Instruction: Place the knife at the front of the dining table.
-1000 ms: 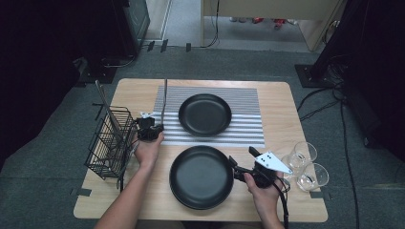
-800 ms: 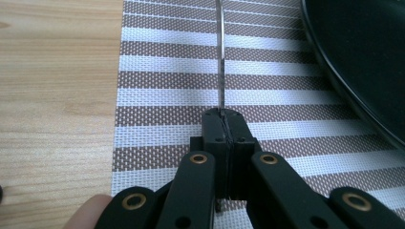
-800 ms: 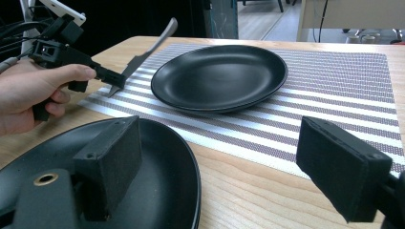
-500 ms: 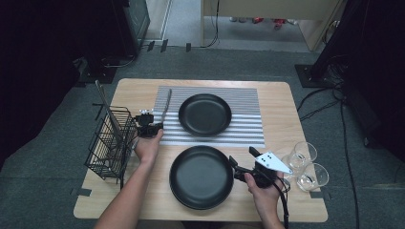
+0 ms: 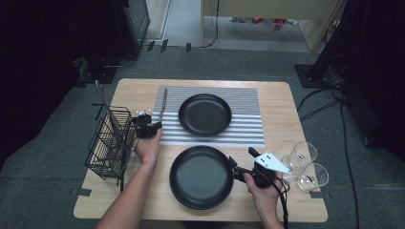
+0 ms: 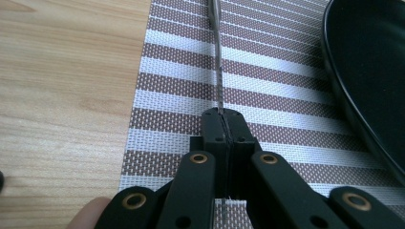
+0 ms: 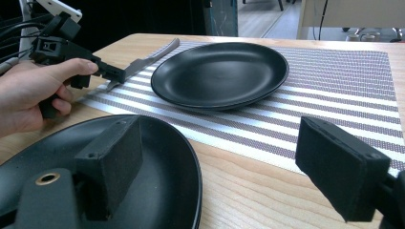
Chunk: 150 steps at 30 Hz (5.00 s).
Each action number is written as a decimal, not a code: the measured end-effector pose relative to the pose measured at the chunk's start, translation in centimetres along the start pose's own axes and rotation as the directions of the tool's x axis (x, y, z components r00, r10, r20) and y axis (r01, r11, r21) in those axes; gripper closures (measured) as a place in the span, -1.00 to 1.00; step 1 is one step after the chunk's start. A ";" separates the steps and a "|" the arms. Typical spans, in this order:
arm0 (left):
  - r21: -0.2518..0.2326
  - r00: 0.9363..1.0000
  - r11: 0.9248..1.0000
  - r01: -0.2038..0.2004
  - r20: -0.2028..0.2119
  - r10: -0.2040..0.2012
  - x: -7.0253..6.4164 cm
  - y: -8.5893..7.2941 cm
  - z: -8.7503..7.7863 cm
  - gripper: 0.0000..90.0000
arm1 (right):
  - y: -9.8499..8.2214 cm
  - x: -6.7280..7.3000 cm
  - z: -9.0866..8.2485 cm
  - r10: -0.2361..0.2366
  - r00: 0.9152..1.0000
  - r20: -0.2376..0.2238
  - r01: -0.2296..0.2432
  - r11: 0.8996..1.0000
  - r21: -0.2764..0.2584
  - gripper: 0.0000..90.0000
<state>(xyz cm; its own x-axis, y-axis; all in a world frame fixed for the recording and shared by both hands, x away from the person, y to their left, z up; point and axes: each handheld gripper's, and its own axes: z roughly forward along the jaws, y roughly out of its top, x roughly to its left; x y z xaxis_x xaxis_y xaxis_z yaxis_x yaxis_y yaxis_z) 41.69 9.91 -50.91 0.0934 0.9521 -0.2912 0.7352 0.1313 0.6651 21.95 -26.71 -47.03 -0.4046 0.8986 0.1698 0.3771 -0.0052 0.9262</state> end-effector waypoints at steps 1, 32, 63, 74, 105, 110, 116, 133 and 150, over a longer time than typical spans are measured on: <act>0.000 1.000 1.000 0.004 0.004 -0.004 0.0 0.0 0.0 1.00 | 0.0 0.0 0.0 0.000 1.000 0.001 0.000 1.000 0.000 -0.64; -0.041 1.000 0.999 -0.019 0.023 0.020 -0.2 -0.3 -0.7 0.87 | 0.1 0.1 -0.1 0.001 1.000 0.004 -0.001 1.000 -0.004 -0.61; -0.047 0.998 0.997 -0.064 -0.021 0.063 -0.4 -0.6 -0.3 0.94 | 0.1 0.0 -0.1 0.001 1.000 0.002 -0.001 1.000 -0.003 -0.60; -0.051 0.993 0.993 -0.107 -0.057 0.104 -0.7 -0.7 -0.1 0.78 | 0.0 0.0 -0.1 0.005 1.000 0.000 -0.005 1.000 0.000 -0.60; -0.075 0.982 0.980 -0.186 -0.029 0.184 -1.4 -1.5 -2.0 -0.05 | 0.2 -0.1 -0.1 0.007 1.000 -0.004 -0.007 1.000 -0.006 -0.60; -0.087 0.973 0.969 -0.232 -0.011 0.232 -1.9 -2.2 -2.7 -0.23 | 0.2 0.1 -0.1 0.009 1.000 -0.018 -0.009 1.000 -0.005 -0.62; -0.066 0.963 0.962 -0.267 0.009 0.268 -2.5 -3.0 -3.4 -0.67 | 0.3 0.2 0.0 0.001 0.999 -0.041 -0.001 1.000 -0.004 -0.64; -0.086 0.940 0.942 -0.326 0.080 0.332 -2.9 -5.4 -7.3 -1.00 | 0.8 0.8 0.1 -0.004 0.997 -0.079 0.003 1.000 -0.003 -0.65; -0.110 0.929 0.933 -0.344 0.107 0.355 -2.1 -8.6 -10.2 -1.00 | 1.9 1.8 0.5 -0.021 0.994 -0.107 0.020 1.000 -0.009 -0.65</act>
<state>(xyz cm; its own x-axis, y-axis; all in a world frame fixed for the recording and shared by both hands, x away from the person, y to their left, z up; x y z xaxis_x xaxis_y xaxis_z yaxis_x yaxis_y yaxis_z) 28.33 9.61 -49.03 0.4193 0.9014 -0.1077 0.5794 -0.1743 0.7962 22.36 -24.91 -45.15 -0.4994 0.8463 0.1856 0.3614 0.0088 0.9324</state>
